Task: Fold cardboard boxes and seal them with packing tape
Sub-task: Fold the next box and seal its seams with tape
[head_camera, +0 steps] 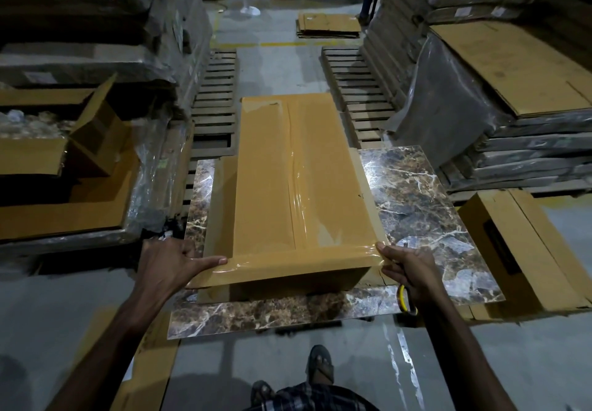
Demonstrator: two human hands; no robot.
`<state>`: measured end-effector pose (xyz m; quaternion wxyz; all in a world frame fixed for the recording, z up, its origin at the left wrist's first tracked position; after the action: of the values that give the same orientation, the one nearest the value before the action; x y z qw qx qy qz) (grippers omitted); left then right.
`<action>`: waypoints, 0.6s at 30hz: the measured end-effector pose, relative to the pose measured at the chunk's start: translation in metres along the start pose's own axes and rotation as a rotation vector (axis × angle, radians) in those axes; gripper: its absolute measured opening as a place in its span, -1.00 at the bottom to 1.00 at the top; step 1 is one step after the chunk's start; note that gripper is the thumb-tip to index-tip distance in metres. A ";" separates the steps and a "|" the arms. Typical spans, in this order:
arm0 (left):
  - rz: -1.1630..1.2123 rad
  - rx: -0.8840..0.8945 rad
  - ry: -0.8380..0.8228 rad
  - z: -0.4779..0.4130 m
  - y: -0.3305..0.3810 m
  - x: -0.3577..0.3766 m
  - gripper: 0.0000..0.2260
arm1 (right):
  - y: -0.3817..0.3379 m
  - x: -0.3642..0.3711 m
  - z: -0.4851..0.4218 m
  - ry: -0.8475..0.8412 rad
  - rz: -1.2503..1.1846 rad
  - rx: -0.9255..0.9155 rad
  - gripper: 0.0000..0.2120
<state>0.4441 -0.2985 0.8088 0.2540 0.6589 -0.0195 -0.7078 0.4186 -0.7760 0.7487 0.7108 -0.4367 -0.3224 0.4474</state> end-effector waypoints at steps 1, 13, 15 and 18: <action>0.014 -0.011 -0.014 -0.002 -0.004 0.004 -0.37 | 0.001 0.001 0.001 -0.013 -0.013 0.028 -0.88; 0.133 -0.067 -0.093 -0.017 -0.014 0.034 -0.37 | 0.011 0.002 -0.001 -0.057 -0.006 0.192 -0.88; 0.146 -0.084 -0.103 -0.015 -0.014 0.034 -0.40 | 0.015 0.001 -0.003 -0.047 0.000 0.205 -0.87; 0.153 -0.101 -0.097 -0.012 -0.012 0.032 -0.42 | 0.020 -0.002 -0.007 -0.045 0.017 0.217 -0.82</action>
<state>0.4517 -0.2966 0.7732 0.3391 0.6067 -0.0462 -0.7175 0.4165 -0.7760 0.7275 0.7427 -0.3499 -0.2842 0.4952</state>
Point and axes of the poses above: each hand's wrist, its own z-axis away from the middle knuckle, its own x-axis out of the palm, y = z × x, the point moved 8 cm from there along -z, towards the middle knuckle, and after that the axes turned 12 degrees about -x, right-handed, at the moved point
